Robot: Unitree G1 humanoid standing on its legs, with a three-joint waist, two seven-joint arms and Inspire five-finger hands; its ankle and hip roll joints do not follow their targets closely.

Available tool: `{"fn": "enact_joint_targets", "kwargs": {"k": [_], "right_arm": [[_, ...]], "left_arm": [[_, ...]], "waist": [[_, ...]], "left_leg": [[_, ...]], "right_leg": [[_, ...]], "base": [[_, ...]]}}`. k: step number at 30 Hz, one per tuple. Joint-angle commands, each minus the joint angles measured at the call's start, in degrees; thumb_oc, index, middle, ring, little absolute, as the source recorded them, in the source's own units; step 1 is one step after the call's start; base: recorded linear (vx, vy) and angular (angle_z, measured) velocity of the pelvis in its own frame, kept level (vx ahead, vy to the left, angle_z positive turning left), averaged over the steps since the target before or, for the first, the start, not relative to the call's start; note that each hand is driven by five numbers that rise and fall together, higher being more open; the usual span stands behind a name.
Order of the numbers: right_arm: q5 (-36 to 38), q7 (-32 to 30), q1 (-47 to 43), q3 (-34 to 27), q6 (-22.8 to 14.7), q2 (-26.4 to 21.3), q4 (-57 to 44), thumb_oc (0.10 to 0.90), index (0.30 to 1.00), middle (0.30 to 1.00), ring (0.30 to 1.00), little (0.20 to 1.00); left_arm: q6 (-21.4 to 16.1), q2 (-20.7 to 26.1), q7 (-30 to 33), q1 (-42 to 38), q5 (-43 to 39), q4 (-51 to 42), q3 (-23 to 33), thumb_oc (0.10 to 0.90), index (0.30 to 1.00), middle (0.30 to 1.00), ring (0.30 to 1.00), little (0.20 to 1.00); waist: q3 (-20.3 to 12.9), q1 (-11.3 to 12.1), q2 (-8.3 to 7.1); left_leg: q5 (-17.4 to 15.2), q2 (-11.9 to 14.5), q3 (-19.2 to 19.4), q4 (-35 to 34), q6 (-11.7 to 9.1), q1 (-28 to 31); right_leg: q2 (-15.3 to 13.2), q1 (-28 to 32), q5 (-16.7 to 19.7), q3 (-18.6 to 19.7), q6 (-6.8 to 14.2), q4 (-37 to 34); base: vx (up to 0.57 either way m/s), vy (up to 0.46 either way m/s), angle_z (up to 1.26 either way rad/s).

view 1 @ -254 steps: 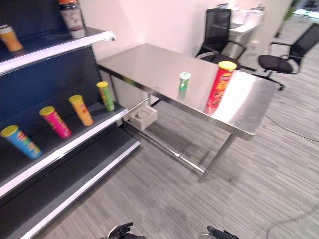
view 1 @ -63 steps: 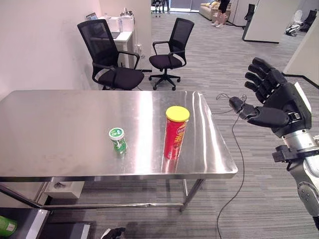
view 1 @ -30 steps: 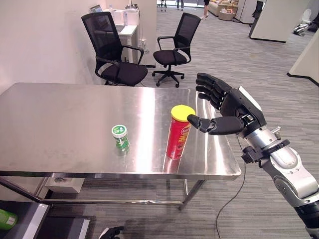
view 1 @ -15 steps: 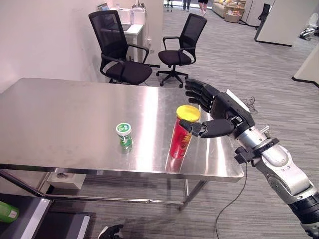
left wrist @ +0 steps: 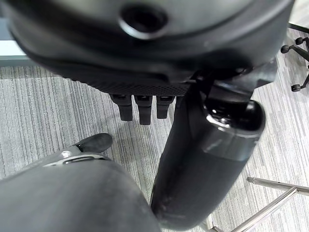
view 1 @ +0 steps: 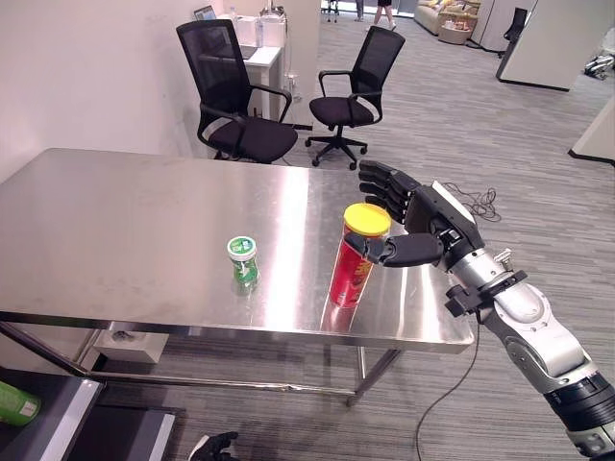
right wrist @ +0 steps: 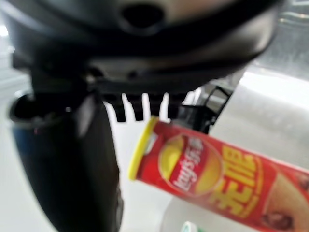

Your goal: Put the goods on the table back onto the shelves and tidy them up.

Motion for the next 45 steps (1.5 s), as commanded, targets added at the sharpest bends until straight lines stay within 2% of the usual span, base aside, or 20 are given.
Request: {"fn": "enact_joint_targets", "kwargs": {"k": [1, 14, 19, 33, 34, 35, 40, 45], "right_arm": [[0.97, -1.59, -8.67, -1.14, -3.89, 0.46, 1.0, 0.8, 0.9, 0.9, 0.9, 0.9], [0.67, -1.78, -8.43, -0.1, -3.21, 2.42, 3.76, 0.8, 0.9, 0.9, 0.9, 0.9], [0.7, -2.4, -10.32, 1.49, -2.92, 5.1, 6.7, 0.8, 0.9, 0.9, 0.9, 0.9], [1.21, -3.26, -12.19, 2.72, -2.72, 7.65, 8.49, 0.8, 0.9, 0.9, 0.9, 0.9], [1.32, -3.24, -12.2, 2.71, -2.71, 7.85, 8.61, 0.552, 0.528, 0.528, 0.528, 0.528], [1.09, -3.38, -12.29, 2.81, -2.59, 7.99, 8.88, 0.4, 0.3, 0.3, 0.3, 0.3], [0.34, -3.52, -12.19, 2.8, -2.49, 8.08, 8.86, 0.4, 0.3, 0.3, 0.3, 0.3], [-3.49, -5.77, -11.52, 1.03, -3.04, 9.48, 9.67, 0.4, 0.3, 0.3, 0.3, 0.3]], "left_arm": [[-0.59, -2.62, -0.67, 1.14, 0.29, 3.12, -4.68, 0.8, 0.9, 0.9, 0.9, 0.9], [-0.57, -2.4, -0.47, 1.45, -0.53, 3.12, -4.24, 0.8, 0.9, 0.9, 0.9, 0.9], [-0.62, -2.1, -0.15, 1.7, -1.01, 2.42, -4.65, 0.8, 0.9, 0.9, 0.9, 0.9], [-0.55, -1.97, 0.38, 1.6, -1.24, 2.27, -5.01, 0.8, 0.9, 0.9, 0.9, 0.9], [-0.54, -1.99, 0.39, 1.57, -1.34, 2.22, -5.03, 0.8, 0.9, 0.9, 0.9, 0.9], [-0.51, -1.98, 0.4, 1.55, -1.41, 2.17, -5.03, 0.8, 0.9, 0.9, 0.9, 0.9], [-0.52, -1.91, 0.62, 1.59, -1.63, 2.03, -4.8, 0.8, 0.9, 0.9, 0.9, 0.9], [-0.68, -1.82, 1.19, 1.41, -1.7, 1.6, -4.67, 0.8, 0.9, 0.9, 0.9, 0.9]], "waist": [[-2.51, 2.15, 1.01], [-2.3, 2.57, 1.07], [-2.12, 3.08, 1.16], [-1.97, 3.56, 1.09], [-1.97, 3.54, 1.08], [-1.98, 3.56, 1.06], [-1.91, 3.61, 1.08], [-1.83, 3.73, 1.06]], "left_leg": [[-2.1, 4.14, -1.55, 0.16, -1.48, -3.06], [-2.11, 3.84, -1.95, 0.16, -1.31, -3.28], [-2.18, 3.57, -2.19, 0.16, -1.02, -3.3], [-2.24, 3.43, -2.46, 0.16, -0.85, -3.19], [-2.23, 3.4, -2.46, 0.16, -0.84, -3.21], [-2.22, 3.37, -2.53, 0.16, -0.81, -3.21], [-2.32, 3.3, -2.67, 0.16, -0.73, -3.2], [-2.53, 3.19, -2.67, 0.16, -0.54, -3.0]], "right_leg": [[-4.04, -0.07, -2.06, 1.11, 2.74, 3.52], [-4.08, -0.01, -2.18, 0.88, 2.72, 3.67], [-4.08, 0.05, -2.33, 0.86, 2.55, 3.88], [-3.9, 0.17, -2.59, 0.81, 2.38, 4.19], [-3.91, 0.17, -2.59, 0.81, 2.38, 4.21], [-3.89, 0.17, -2.61, 0.79, 2.38, 4.23], [-3.94, 0.19, -2.66, 0.74, 2.37, 4.44], [-4.06, 0.28, -2.6, 0.69, 2.42, 4.41]], "base": [[0.01, 0.002, 0.04], [0.01, 0.002, 0.04], [0.0, 0.0, 0.0], [0.0, 0.0, 0.0], [0.0, 0.0, 0.0], [0.0, 0.0, 0.0], [0.0, 0.0, 0.0], [0.0, 0.0, 0.0]]}}
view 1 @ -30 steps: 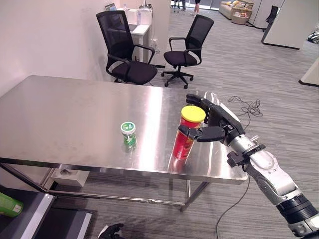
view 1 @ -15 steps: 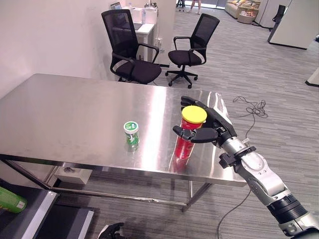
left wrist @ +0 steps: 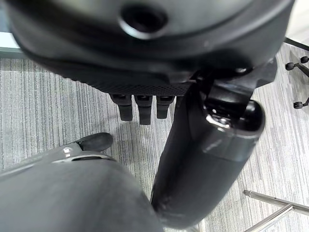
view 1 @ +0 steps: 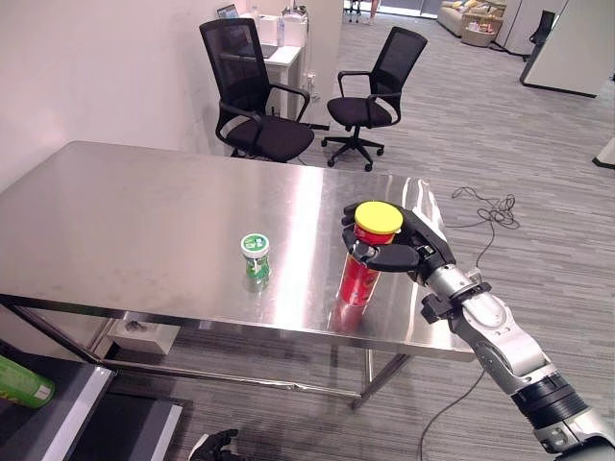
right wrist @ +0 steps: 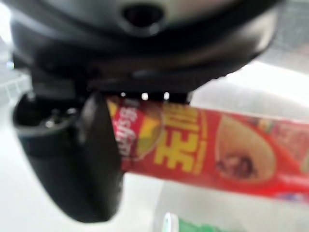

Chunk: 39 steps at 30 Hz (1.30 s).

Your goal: Put the goods on the table back onto the shelves and tidy them up.

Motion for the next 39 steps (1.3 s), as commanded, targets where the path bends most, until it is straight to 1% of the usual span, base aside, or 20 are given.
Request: {"fn": "enact_joint_targets", "kwargs": {"k": [1, 9, 11, 12, 13, 14, 16, 17, 20, 23, 24, 25, 26, 27, 31, 32, 35, 37, 38, 39], "right_arm": [[-2.51, -2.9, -9.77, -3.12, -5.39, 0.53, 0.41, 0.4, 0.3, 0.3, 0.3, 0.3], [-6.16, -6.12, -9.02, -6.92, -6.65, 1.0, 0.39, 0.4, 0.3, 0.3, 0.3, 0.3], [-7.18, -8.2, -9.1, -9.1, -7.52, 1.33, 0.28, 0.4, 0.3, 0.3, 0.3, 0.3], [-7.19, -8.22, -9.08, -9.12, -7.51, 1.34, 0.26, 0.4, 0.3, 0.3, 0.3, 0.3], [-8.07, -9.7, -9.19, -10.71, -8.16, 1.3, -0.35, 0.4, 0.3, 0.3, 0.3, 0.3], [-8.11, -9.73, -9.13, -10.76, -8.13, 1.31, -0.42, 0.4, 0.3, 0.3, 0.3, 0.3], [-8.26, -10.99, -9.06, -12.8, -9.09, 1.69, -1.63, 0.4, 0.3, 0.3, 0.3, 0.3], [-7.74, -11.94, -9.12, -14.64, -10.21, 2.02, -3.06, 0.4, 0.3, 0.3, 0.3, 0.3], [-7.37, -12.69, -8.83, -16.36, -10.89, 2.4, -4.76, 0.4, 0.3, 0.3, 0.3, 0.3], [-6.4, -13.33, -7.95, -18.13, -11.98, 4.28, -7.56, 0.4, 0.3, 0.3, 0.3, 0.3], [-6.22, -13.35, -7.54, -18.32, -12.41, 5.24, -9.0, 0.4, 0.3, 0.3, 0.3, 0.3], [-6.26, -13.37, -7.44, -18.35, -12.35, 5.27, -9.12, 0.4, 0.3, 0.3, 0.3, 0.3], [-5.64, -13.01, -6.77, -18.72, -12.87, 6.44, -10.41, 0.4, 0.3, 0.3, 0.3, 0.3], [-5.65, -13.0, -6.7, -18.75, -12.85, 6.46, -10.48, 0.4, 0.3, 0.3, 0.3, 0.3], [-4.79, -12.07, -6.16, -17.11, -13.6, 8.74, -12.62, 0.4, 0.3, 0.3, 0.3, 0.3], [-4.42, -11.62, -6.89, -15.46, -13.78, 9.4, -13.21, 0.4, 0.3, 0.3, 0.3, 0.3], [-4.04, -11.5, -8.85, -12.6, -14.13, 10.1, -13.76, 0.4, 0.3, 0.3, 0.3, 0.3], [-4.78, -11.89, -9.44, -11.82, -14.58, 9.86, -14.18, 0.4, 0.3, 0.3, 0.3, 0.3], [-6.61, -13.63, -10.46, -11.83, -14.93, 8.45, -13.58, 0.4, 0.3, 0.3, 0.3, 0.3], [-6.62, -13.65, -10.52, -11.83, -14.93, 8.4, -13.56, 0.4, 0.3, 0.3, 0.3, 0.3]], "left_arm": [[-0.82, -2.09, 1.15, 1.08, 0.75, 2.89, -4.61, 0.8, 0.9, 0.9, 0.9, 0.9], [-1.18, -1.94, 2.05, 0.83, 1.08, 2.41, -4.44, 0.8, 0.9, 0.9, 0.9, 0.9], [-1.22, -1.97, 2.44, 0.56, 1.27, 2.58, -4.28, 0.8, 0.9, 0.9, 0.9, 0.9], [-1.22, -1.96, 2.44, 0.55, 1.27, 2.59, -4.29, 0.8, 0.9, 0.9, 0.9, 0.9], [-1.27, -1.88, 2.7, 0.43, 1.37, 2.4, -4.1, 0.8, 0.9, 0.9, 0.9, 0.9], [-1.26, -1.86, 2.7, 0.42, 1.37, 2.4, -4.12, 0.8, 0.9, 0.9, 0.9, 0.9], [-1.28, -1.87, 3.12, 0.11, 1.48, 2.89, -3.81, 0.8, 0.9, 0.9, 0.9, 0.9], [-1.23, -1.79, 3.28, 0.02, 1.54, 2.83, -3.71, 0.8, 0.9, 0.9, 0.9, 0.9], [-1.2, -1.61, 3.34, 0.01, 1.66, 2.61, -3.68, 0.8, 0.9, 0.9, 0.9, 0.9], [-1.18, -1.42, 3.51, -0.06, 1.85, 2.69, -3.65, 0.8, 0.9, 0.9, 0.9, 0.9], [-1.16, -1.42, 3.52, -0.05, 1.74, 2.36, -3.53, 0.8, 0.9, 0.9, 0.9, 0.9], [-1.14, -1.4, 3.51, -0.01, 1.74, 2.33, -3.54, 0.8, 0.9, 0.9, 0.9, 0.9], [-1.21, -1.4, 3.59, 0.08, 1.69, 1.85, -3.57, 0.8, 0.9, 0.9, 0.9, 0.9], [-1.2, -1.38, 3.59, 0.11, 1.69, 1.82, -3.58, 0.8, 0.9, 0.9, 0.9, 0.9], [-1.47, -1.17, 3.89, 0.76, 0.13, -0.27, -3.39, 0.8, 0.9, 0.9, 0.9, 0.9], [-1.51, -0.86, 4.17, 1.21, -1.56, -1.61, -2.76, 0.8, 0.9, 0.9, 0.9, 0.9], [-1.69, -0.59, 4.67, 1.92, -4.69, -2.5, -1.33, 0.8, 0.9, 0.9, 0.9, 0.9], [-1.87, -0.59, 5.27, 2.19, -6.5, -2.72, -0.12, 0.8, 0.9, 0.9, 0.9, 0.9], [-2.19, -1.34, 6.22, 1.72, -7.24, -2.09, 0.56, 0.8, 0.9, 0.9, 0.9, 0.9], [-2.2, -1.38, 6.23, 1.64, -7.24, -2.06, 0.55, 0.8, 0.9, 0.9, 0.9, 0.9]], "waist": [[-2.09, 1.83, 0.85], [-2.03, 1.78, 0.77], [-2.09, 1.62, 0.76], [-2.08, 1.63, 0.75], [-2.23, 1.52, 0.84], [-2.21, 1.57, 0.82], [-2.33, 1.43, 0.94], [-2.43, 1.22, 1.11], [-2.53, 1.09, 1.32], [-2.8, 0.7, 2.0], [-2.93, 0.6, 2.5], [-2.95, 0.59, 2.53], [-2.98, 0.51, 3.16], [-3.0, 0.51, 3.19], [-2.48, 0.63, 4.81], [-1.5, 0.88, 5.61], [0.34, 1.71, 6.43], [1.57, 2.53, 6.77], [3.17, 3.29, 7.15], [3.03, 3.15, 7.26]], "left_leg": [[-2.73, 3.22, -1.44, 0.16, -0.51, -2.26], [-2.95, 3.14, -1.41, 0.16, -0.37, -2.06], [-3.04, 3.15, -1.37, 0.16, -0.33, -1.98], [-3.04, 3.15, -1.36, 0.16, -0.33, -1.98], [-3.07, 3.17, -1.34, 0.16, -0.33, -1.87], [-3.07, 3.18, -1.32, 0.16, -0.33, -1.85], [-3.01, 3.29, -1.3, 0.16, -0.39, -1.75], [-2.94, 3.41, -1.36, 0.16, -0.51, -1.68], [-2.83, 3.63, -1.35, 0.16, -0.65, -1.57], [-2.49, 4.16, -1.3, 0.16, -1.1, -1.34], [-2.09, 4.61, -1.22, 0.16, -1.4, -1.31], [-2.09, 4.68, -1.24, 0.16, -1.44, -1.31], [-1.5, 5.4, -1.25, 0.16, -1.86, -1.37], [-1.5, 5.47, -1.27, 0.16, -1.9, -1.37], [0.18, 7.76, -1.59, 0.16, -2.68, -1.21], [1.51, 9.28, -2.15, 0.31, -2.86, -1.3], [3.8, 11.53, -3.34, 1.17, -3.22, -2.55], [7.18, 13.04, -4.95, 0.85, -4.57, -4.39], [15.92, 14.12, -6.45, 0.4, -6.75, -8.99], [16.17, 14.14, -6.69, 0.34, -6.71, -9.36]], "right_leg": [[-4.13, -0.24, -2.27, 1.92, 2.82, 4.38], [-4.22, -0.14, -2.31, 2.04, 2.83, 4.38], [-4.25, -0.14, -2.26, 2.13, 2.85, 4.36], [-4.25, -0.13, -2.26, 2.13, 2.85, 4.36], [-4.18, -0.14, -2.31, 2.22, 2.82, 4.35], [-4.17, -0.14, -2.31, 2.24, 2.82, 4.36], [-4.05, -0.08, -2.51, 2.35, 2.75, 4.41], [-3.91, -0.03, -2.74, 2.51, 2.65, 4.49], [-3.67, -0.06, -3.09, 2.74, 2.54, 4.68], [-3.21, 0.14, -3.8, 2.85, 2.21, 4.95], [-2.74, 0.25, -4.42, 2.82, 1.89, 5.07], [-2.67, 0.26, -4.45, 2.8, 1.85, 5.09], [-2.03, 0.32, -5.19, 2.77, 1.43, 5.35], [-1.96, 0.32, -5.22, 2.76, 1.39, 5.39], [0.68, -0.21, -8.34, 3.04, -0.29, 7.61], [2.29, -1.43, -10.48, 3.41, -1.41, 10.28], [4.59, -3.59, -12.84, 3.14, -3.23, 13.67], [6.48, -4.43, -13.51, 2.66, -4.24, 13.4], [7.91, -4.56, -13.04, 1.22, -4.79, 11.23], [8.01, -4.71, -12.75, 1.02, -4.82, 10.99]], "base": [[0.0, 0.0, 0.0], [0.0, 0.0, 0.0], [0.0, 0.0, 0.0], [0.0, 0.0, 0.0], [0.0, 0.0, 0.0], [-0.01, -0.034, -0.01], [-0.01, -0.053, -0.01], [0.0, -0.075, 0.0], [-0.01, -0.064, -0.01], [-0.02, -0.1, 0.0], [-0.03, -0.098, -0.01], [-0.05, -0.151, 0.0], [-0.03, -0.088, -0.01], [-0.05, -0.139, 0.01], [-0.07, -0.172, 0.01], [-0.13, -0.25, -0.02], [-0.14, -0.248, -0.03], [-0.24, -0.284, 0.05], [-0.28, -0.215, 0.16], [-0.32, -0.159, 0.29]]}}
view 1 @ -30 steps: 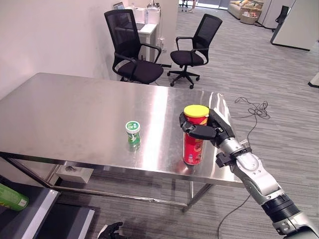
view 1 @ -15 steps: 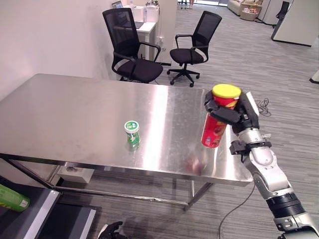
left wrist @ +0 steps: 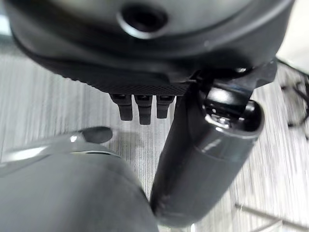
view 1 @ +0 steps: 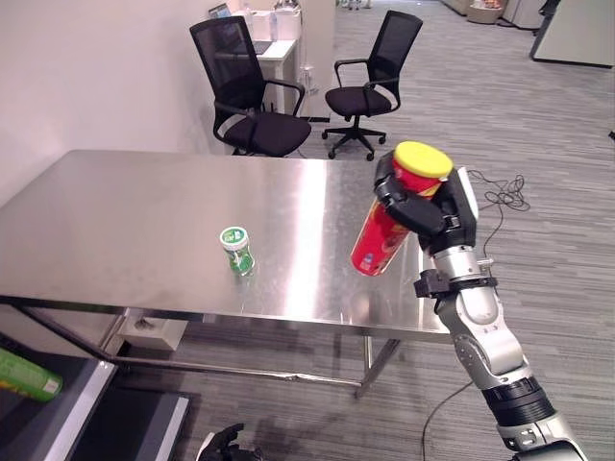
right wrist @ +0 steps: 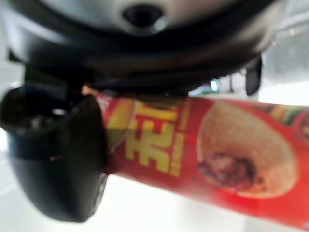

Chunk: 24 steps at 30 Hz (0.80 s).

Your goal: Put the goods on the table back onto the shelves and tidy them up.

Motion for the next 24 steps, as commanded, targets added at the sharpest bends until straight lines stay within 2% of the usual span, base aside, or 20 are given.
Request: {"fn": "enact_joint_targets", "kwargs": {"k": [1, 2, 3, 4, 5, 7, 9, 11, 14, 15, 16, 17, 18, 19, 20, 21, 22, 23, 24], "right_arm": [[-1.56, -2.42, -10.54, -5.66, -8.92, -2.73, -8.04, 0.4, 0.3, 0.3, 0.3, 0.3], [-3.3, -3.87, -10.01, -7.29, -9.01, -5.09, -8.79, 0.4, 0.3, 0.3, 0.3, 0.3], [-3.32, -3.89, -9.96, -7.3, -8.99, -5.08, -8.83, 0.4, 0.3, 0.3, 0.3, 0.3], [-4.35, -4.33, -9.92, -7.64, -8.79, -6.12, -9.01, 0.4, 0.3, 0.3, 0.3, 0.3], [-5.15, -4.55, -10.24, -8.15, -8.7, -7.02, -8.99, 0.4, 0.3, 0.3, 0.3, 0.3], [-7.38, -5.29, -11.16, -9.4, -8.51, -8.49, -9.0, 0.4, 0.3, 0.3, 0.3, 0.3], [-9.88, -5.95, -10.77, -10.97, -8.52, -9.5, -9.57, 0.4, 0.3, 0.3, 0.3, 0.3], [-11.57, -6.19, -9.58, -12.85, -8.05, -10.01, -10.79, 0.4, 0.3, 0.3, 0.3, 0.3], [-13.52, -6.1, -8.19, -15.43, -7.63, -10.51, -11.69, 0.4, 0.3, 0.3, 0.3, 0.3], [-14.27, -6.24, -7.12, -17.23, -7.62, -10.56, -12.24, 0.4, 0.3, 0.3, 0.3, 0.3], [-14.28, -6.2, -6.72, -17.53, -7.57, -10.6, -12.45, 0.4, 0.3, 0.3, 0.3, 0.3], [-14.97, -6.69, -5.94, -19.19, -7.29, -11.27, -13.3, 0.4, 0.3, 0.3, 0.3, 0.3], [-15.09, -6.76, -5.63, -19.42, -7.16, -11.3, -13.52, 0.4, 0.3, 0.3, 0.3, 0.3], [-15.48, -6.61, -5.24, -19.06, -6.43, -10.9, -13.83, 0.4, 0.3, 0.3, 0.3, 0.3], [-15.57, -6.65, -5.19, -19.07, -6.34, -10.9, -13.93, 0.4, 0.3, 0.3, 0.3, 0.3], [-15.62, -6.36, -5.11, -18.55, -5.87, -10.41, -13.85, 0.4, 0.3, 0.3, 0.3, 0.3], [-15.56, -6.37, -4.58, -18.14, -5.69, -9.76, -13.49, 0.4, 0.3, 0.3, 0.3, 0.3], [-15.4, -6.31, -3.87, -17.85, -5.16, -8.8, -13.56, 0.4, 0.3, 0.3, 0.3, 0.3], [-12.51, -4.43, -1.31, -16.13, -4.96, -5.4, -14.22, 0.4, 0.3, 0.3, 0.3, 0.3]], "left_arm": [[-1.23, 1.77, 2.51, -0.95, -0.06, 2.92, -2.98, 0.8, 0.9, 0.9, 0.9, 0.9], [-0.93, 1.61, 2.08, -0.58, -0.44, 1.88, -2.31, 0.8, 0.9, 0.9, 0.9, 0.9], [-0.9, 1.63, 2.08, -0.53, -0.44, 1.83, -2.34, 0.8, 0.9, 0.9, 0.9, 0.9], [-0.83, 1.62, 1.93, -0.27, -0.98, 1.58, -1.64, 0.8, 0.9, 0.9, 0.9, 0.9], [-0.86, 1.39, 1.73, -0.27, -1.16, 2.03, -1.06, 0.8, 0.9, 0.9, 0.9, 0.9], [-0.74, 0.64, 1.59, -0.57, -0.21, 3.74, -0.23, 0.8, 0.9, 0.9, 0.9, 0.9], [-0.42, -0.12, 1.4, -1.23, 1.33, 5.28, 0.34, 0.8, 0.9, 0.9, 0.9, 0.9], [-0.32, -0.94, 0.86, -2.09, 3.65, 6.61, -0.03, 0.8, 0.9, 0.9, 0.9, 0.9], [-0.6, -2.22, -0.76, -3.33, 8.15, 6.7, -3.8, 0.8, 0.9, 0.9, 0.9, 0.9], [-0.89, -2.67, -1.75, -3.66, 10.06, 5.45, -5.88, 0.8, 0.9, 0.9, 0.9, 0.9], [-0.83, -2.62, -1.77, -3.52, 10.13, 5.32, -6.12, 0.8, 0.9, 0.9, 0.9, 0.9], [-1.21, -3.08, -2.8, -3.02, 11.55, 2.48, -8.82, 0.8, 0.9, 0.9, 0.9, 0.9], [-1.05, -3.02, -2.78, -2.81, 11.61, 2.15, -9.07, 0.8, 0.9, 0.9, 0.9, 0.9], [-0.84, -3.55, -3.69, -2.98, 12.89, 0.85, -11.82, 0.8, 0.9, 0.9, 0.9, 0.9], [-0.74, -3.57, -3.68, -2.95, 12.92, 0.75, -11.86, 0.8, 0.9, 0.9, 0.9, 0.9], [-0.35, -3.66, -3.73, -3.03, 13.23, 1.01, -12.1, 0.8, 0.9, 0.9, 0.9, 0.9], [0.0, -3.91, -3.58, -3.02, 12.8, 1.7, -11.36, 0.8, 0.9, 0.9, 0.9, 0.9], [0.32, -3.99, -3.6, -3.05, 12.14, 2.46, -10.43, 0.8, 0.9, 0.9, 0.9, 0.9], [1.36, -4.88, -3.52, -2.28, 10.83, 5.86, -7.75, 0.8, 0.9, 0.9, 0.9, 0.9]], "waist": [[-0.48, 0.67, -2.27], [-0.73, 0.39, -3.48], [-0.78, 0.46, -3.54], [-1.09, 0.38, -3.93], [-1.26, 0.11, -4.02], [-2.1, -1.19, -4.21], [-3.18, -2.6, -4.39], [-4.13, -4.23, -4.28], [-5.1, -6.41, -3.71], [-5.48, -7.85, -3.57], [-5.54, -8.08, -3.58], [-4.88, -9.83, -3.28], [-4.85, -9.96, -3.25], [-4.04, -11.1, -2.94], [-4.01, -11.02, -2.91], [-3.35, -11.05, -2.8], [-2.69, -10.72, -3.11], [-2.41, -10.73, -3.74], [-1.81, -10.23, -4.78]], "left_leg": [[14.01, 2.53, -0.61, -3.98, -1.48, -7.1], [12.77, 2.55, 7.36, -3.98, -1.21, -8.19], [12.74, 2.5, 7.46, -3.98, -1.17, -8.16], [11.02, 1.84, 8.86, -3.44, -1.75, -6.99], [9.71, 1.15, 10.8, -3.04, -1.24, -5.46], [4.26, 0.02, 15.37, -0.02, 0.37, -1.21], [0.12, -1.21, 18.69, 3.16, 0.67, 3.87], [-2.53, -2.32, 19.1, 6.28, 0.41, 8.74], [-5.41, -6.0, 14.8, 9.16, 0.11, 13.93], [-7.75, -8.7, 12.81, 9.87, 0.81, 15.52], [-7.89, -8.7, 12.32, 10.02, 0.93, 15.35], [-12.93, -11.17, 13.33, 8.31, 3.38, 16.22], [-13.25, -11.45, 13.05, 8.29, 3.93, 16.27], [-21.79, -14.55, 13.58, 3.09, 7.73, 18.34], [-22.02, -14.97, 13.6, 2.79, 8.35, 18.54], [-22.69, -16.48, 13.08, 0.18, 9.68, 18.78], [-22.01, -17.49, 12.54, -1.49, 10.1, 18.1], [-20.95, -18.89, 11.89, -3.71, 10.78, 18.28], [-20.11, -20.11, 12.17, -3.96, 10.88, 16.6]], "right_leg": [[-3.25, -0.46, -6.04, 0.46, 1.15, 2.1], [-4.53, -0.52, -4.15, -3.05, 1.81, -1.71], [-4.56, -0.49, -4.04, -2.99, 1.85, -1.87], [-4.94, 0.13, -3.76, -3.36, 2.56, -3.68], [-5.21, 0.14, -2.6, -4.21, 2.7, -5.02], [-6.08, -0.63, -0.45, -6.11, 2.75, -6.64], [-6.78, -2.3, 1.3, -8.51, 2.7, -6.61], [-7.5, -3.38, 2.76, -11.35, 3.02, -6.55], [-7.99, -5.91, 4.03, -14.91, 2.74, -6.04], [-8.0, -7.31, 3.9, -16.79, 2.23, -5.14], [-8.27, -7.23, 3.69, -17.24, 2.32, -4.83], [-10.25, -9.6, 4.89, -19.62, 2.75, -1.49], [-11.0, -9.72, 4.69, -19.85, 3.13, -0.53], [-13.76, -12.86, 6.23, -20.31, 3.99, 2.09], [-14.3, -13.11, 6.27, -20.09, 4.29, 2.72], [-15.31, -14.62, 7.27, -19.74, 5.21, 3.53], [-15.99, -15.04, 8.47, -19.68, 6.15, 3.62], [-16.92, -14.95, 10.06, -19.32, 7.02, 3.14], [-18.1, -14.74, 12.55, -17.66, 8.56, 1.67]], "base": [[-0.3, -0.142, 0.62], [-0.29, -0.141, 0.87], [-0.19, -0.178, 1.07], [-0.1, -0.099, 0.89], [-0.19, -0.128, 0.64], [-0.28, -0.084, 0.33], [-0.27, -0.074, 0.31], [-0.23, -0.038, 0.84], [-0.37, -0.02, 0.85], [-0.33, -0.013, 1.01], [-0.46, 0.046, 1.08], [-0.25, 0.09, 1.04], [-0.54, 0.22, 1.07], [-0.29, 0.206, 1.18], [-0.44, 0.249, 1.09], [-0.34, 0.17, 0.74], [-0.43, 0.187, 0.2], [-0.49, 0.151, -0.14], [-0.31, 0.097, -0.24]]}}
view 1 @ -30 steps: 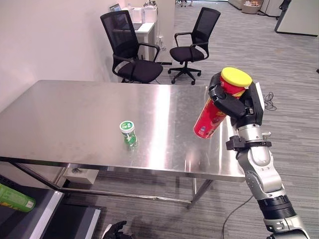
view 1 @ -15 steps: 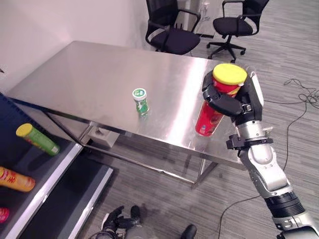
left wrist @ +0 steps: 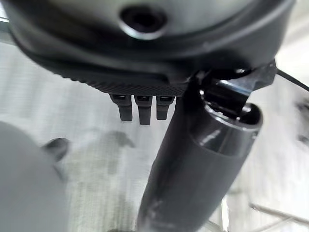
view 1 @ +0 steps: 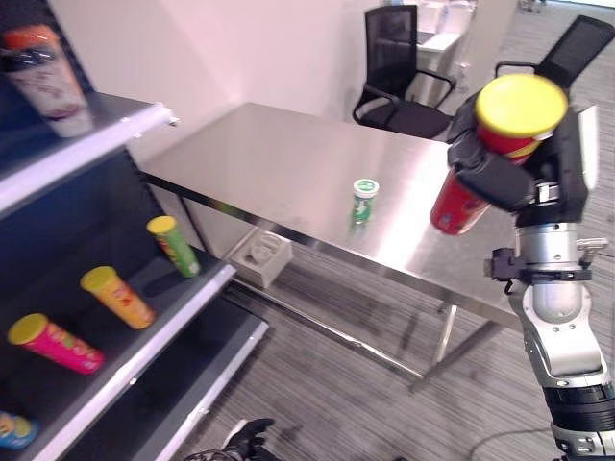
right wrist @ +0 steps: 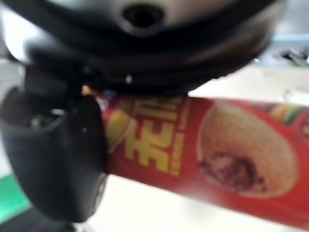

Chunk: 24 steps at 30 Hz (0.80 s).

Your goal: Put the goods on the table back onto the shelves and tidy them up.

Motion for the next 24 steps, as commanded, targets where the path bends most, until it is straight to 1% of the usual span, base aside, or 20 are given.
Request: {"fn": "enact_joint_targets", "kwargs": {"k": [1, 2, 3, 4, 5, 6, 8, 9, 11, 12, 14, 15, 16, 17, 18, 19, 20, 21, 23, 24], "right_arm": [[2.93, 0.58, -6.04, -4.65, -3.8, 4.28, -5.9, 0.4, 0.3, 0.3, 0.3, 0.3], [4.05, 2.06, -3.13, -2.57, -3.85, 6.25, -7.92, 0.4, 0.3, 0.3, 0.3, 0.3], [4.02, 2.06, -3.08, -2.53, -3.77, 6.39, -8.07, 0.4, 0.3, 0.3, 0.3, 0.3], [4.57, 3.2, -1.45, -1.58, -3.83, 6.76, -9.34, 0.4, 0.3, 0.3, 0.3, 0.3], [5.04, 5.58, 1.09, -0.75, -3.63, 7.93, -11.65, 0.4, 0.3, 0.3, 0.3, 0.3], [7.67, 8.23, 3.25, 0.42, -4.14, 9.2, -14.09, 0.4, 0.3, 0.3, 0.3, 0.3], [10.8, 10.82, 5.06, 2.57, -4.7, 10.37, -16.08, 0.4, 0.3, 0.3, 0.3, 0.3], [11.01, 12.05, 6.15, 3.26, -4.62, 10.55, -17.34, 0.4, 0.3, 0.3, 0.3, 0.3], [12.18, 14.09, 8.38, 5.58, -4.81, 10.48, -18.43, 0.4, 0.3, 0.3, 0.3, 0.3], [12.18, 14.1, 8.38, 5.58, -4.81, 10.48, -18.42, 0.4, 0.3, 0.3, 0.3, 0.3], [12.38, 15.12, 8.31, 9.29, -4.29, 11.11, -17.7, 0.4, 0.3, 0.3, 0.3, 0.3], [12.11, 14.85, 6.36, 12.98, -3.98, 12.19, -17.27, 0.4, 0.3, 0.3, 0.3, 0.3], [12.57, 15.39, 6.21, 14.85, -3.46, 12.53, -16.73, 0.4, 0.3, 0.3, 0.3, 0.3], [12.58, 15.39, 6.15, 14.91, -3.51, 12.57, -16.64, 0.4, 0.3, 0.3, 0.3, 0.3], [13.84, 15.69, 5.22, 17.33, -3.45, 13.02, -15.14, 0.4, 0.3, 0.3, 0.3, 0.3], [13.85, 15.69, 5.21, 17.33, -3.46, 13.02, -15.13, 0.4, 0.3, 0.3, 0.3, 0.3], [13.5, 15.3, 3.83, 21.18, -2.71, 13.21, -12.67, 0.4, 0.3, 0.3, 0.3, 0.3], [12.98, 14.96, 3.07, 23.07, -2.35, 13.43, -11.05, 0.4, 0.3, 0.3, 0.3, 0.3], [10.9, 14.38, 1.42, 25.58, -1.74, 13.48, -9.08, 0.4, 0.3, 0.3, 0.3, 0.3], [8.18, 13.36, 0.32, 26.56, -1.23, 13.36, -7.68, 0.4, 0.3, 0.3, 0.3, 0.3]], "left_arm": [[0.76, -1.9, -0.21, 1.83, -0.51, 5.57, 2.76, 0.8, 0.9, 0.9, 0.9, 0.9], [0.85, -1.39, 0.3, 1.28, -2.61, 6.08, 5.69, 0.8, 0.9, 0.9, 0.9, 0.9], [0.85, -1.3, 0.27, 1.28, -2.64, 6.09, 5.78, 0.8, 0.9, 0.9, 0.9, 0.9], [0.69, -0.94, 0.81, 0.88, -4.64, 5.59, 7.65, 0.8, 0.9, 0.9, 0.9, 0.9], [0.54, -0.8, 0.99, 0.88, -5.44, 6.52, 8.77, 0.8, 0.9, 0.9, 0.9, 0.9], [0.24, -1.05, 0.88, 0.93, -4.03, 7.86, 8.12, 0.8, 0.9, 0.9, 0.9, 0.9], [0.14, -1.3, 0.54, 1.21, -2.89, 8.21, 7.12, 0.8, 0.9, 0.9, 0.9, 0.9], [0.19, -1.49, 0.22, 1.54, -2.18, 8.57, 6.95, 0.8, 0.9, 0.9, 0.9, 0.9], [-0.05, -1.26, 0.29, 1.62, -1.72, 8.29, 6.65, 0.8, 0.9, 0.9, 0.9, 0.9], [-0.05, -1.26, 0.29, 1.63, -1.72, 8.29, 6.65, 0.8, 0.9, 0.9, 0.9, 0.9], [-0.4, -0.68, 0.51, 1.7, -1.6, 7.35, 6.13, 0.8, 0.9, 0.9, 0.9, 0.9], [-0.79, -0.06, 0.77, 1.75, -1.98, 5.22, 5.16, 0.8, 0.9, 0.9, 0.9, 0.9], [-0.86, -0.02, 1.0, 1.61, -1.84, 5.16, 4.91, 0.8, 0.9, 0.9, 0.9, 0.9], [-0.87, -0.01, 1.0, 1.63, -1.84, 5.16, 4.95, 0.8, 0.9, 0.9, 0.9, 0.9], [-1.13, -0.51, 1.42, 1.81, -1.81, 5.17, 5.11, 0.8, 0.9, 0.9, 0.9, 0.9], [-1.13, -0.51, 1.42, 1.81, -1.81, 5.17, 5.12, 0.8, 0.9, 0.9, 0.9, 0.9], [-1.41, -0.96, 2.08, 2.41, -2.68, 4.01, 4.97, 0.8, 0.9, 0.9, 0.9, 0.9], [-1.71, -1.22, 2.62, 2.59, -3.54, 3.48, 5.02, 0.8, 0.9, 0.9, 0.9, 0.9], [-2.04, -1.58, 3.72, 2.8, -4.24, 2.65, 4.72, 0.8, 0.9, 0.9, 0.9, 0.9], [-2.06, -1.7, 4.2, 2.78, -4.72, 2.26, 4.81, 0.8, 0.9, 0.9, 0.9, 0.9]], "waist": [[0.66, 0.11, -0.61], [1.79, -0.42, -1.62], [1.71, -0.47, -1.84], [2.39, -0.72, -1.91], [2.42, -0.85, -1.73], [1.93, -1.23, -1.9], [1.32, -1.0, -2.04], [0.79, -0.77, -2.04], [-0.3, -0.01, -2.12], [-0.36, 0.0, -2.1], [-0.77, 0.94, -2.67], [-1.01, 3.09, -4.05], [-1.3, 3.64, -4.33], [-1.38, 3.62, -4.35], [-1.56, 4.37, -4.52], [-1.61, 4.37, -4.51], [-0.85, 5.5, -4.11], [-0.38, 6.02, -3.84], [0.88, 6.79, -3.5], [1.57, 7.13, -3.26]], "left_leg": [[-9.36, -4.66, -0.62, -3.43, 2.49, 6.41], [-7.72, -3.83, -1.07, -3.36, 1.94, 4.47], [-7.58, -3.99, -1.01, -3.38, 1.95, 4.36], [-6.49, -3.36, -1.64, -3.37, 2.1, 3.06], [-4.7, -3.02, -2.29, -3.43, 2.82, 1.27], [-1.92, -3.67, -2.63, -3.29, 3.9, -1.04], [0.01, -3.79, -3.18, -2.84, 4.18, -3.17], [0.69, -3.79, -3.29, -2.7, 4.39, -4.04], [2.12, -3.83, -3.16, -2.38, 4.44, -6.02], [2.13, -3.81, -3.15, -2.37, 4.43, -6.1], [3.37, -3.96, -3.51, -2.24, 4.37, -7.79], [4.44, -4.35, -4.07, -0.97, 3.79, -11.15], [4.87, -4.31, -3.98, -0.77, 3.6, -12.16], [4.86, -4.28, -3.95, -0.73, 3.57, -12.23], [4.87, -4.46, -3.78, -0.67, 3.44, -13.05], [4.87, -4.45, -3.77, -0.66, 3.44, -13.11], [5.69, -4.12, -4.52, -0.05, 2.97, -15.07], [5.93, -4.02, -4.93, 0.91, 2.72, -16.35], [6.56, -3.59, -5.37, 3.5, 1.78, -19.75], [6.87, -3.0, -5.11, 4.11, 0.99, -20.75]], "right_leg": [[6.71, -9.51, 3.67, 0.5, 5.86, -10.03], [7.02, -10.28, 4.91, 6.66, 7.18, -10.09], [6.88, -10.45, 4.97, 6.75, 7.11, -10.08], [8.2, -9.89, 3.48, 10.62, 6.74, -9.27], [10.62, -8.22, -0.68, 16.16, 4.97, -5.13], [13.12, -6.82, -4.43, 20.18, 2.55, -0.12], [16.66, -3.58, -8.66, 24.1, 1.56, 1.43], [18.34, -2.17, -10.6, 25.49, 1.12, 2.4], [20.67, 0.4, -13.05, 26.95, 0.33, 3.18], [20.7, 0.35, -13.0, 26.95, 0.32, 3.13], [23.34, 2.03, -14.67, 29.5, 0.19, 3.35], [24.33, 5.87, -16.46, 29.64, -1.42, -4.14], [24.83, 6.2, -16.0, 29.91, -1.77, -6.9], [24.89, 6.28, -15.84, 29.93, -1.8, -7.21], [25.02, 7.28, -14.94, 30.52, -1.46, -11.15], [25.04, 7.24, -14.9, 30.53, -1.47, -11.2], [24.89, 6.87, -12.78, 31.89, -1.55, -15.07], [24.56, 6.83, -11.51, 31.68, -1.42, -17.09], [23.77, 6.45, -10.42, 30.65, -1.17, -18.67], [23.29, 6.08, -10.42, 30.29, -0.99, -18.67]], "base": [[-0.46, 0.011, -0.03], [-0.26, -0.032, 0.12], [-0.41, -0.038, 0.36], [-0.35, 0.022, 0.32], [-0.56, 0.044, 0.81], [-0.47, 0.048, 0.78], [-0.28, -0.002, 0.57], [-0.17, -0.034, 0.27], [-0.15, -0.039, 0.11], [-0.12, -0.041, 0.08], [-0.15, -0.12, 0.09], [-0.19, -0.188, -0.22], [-0.13, -0.145, -0.38], [-0.08, -0.073, -0.23], [-0.04, -0.034, 0.17], [-0.14, -0.092, 0.26], [-0.16, -0.09, 0.22], [-0.22, -0.109, -0.13], [-0.22, -0.038, -0.11], [-0.24, 0.011, 0.31]]}}
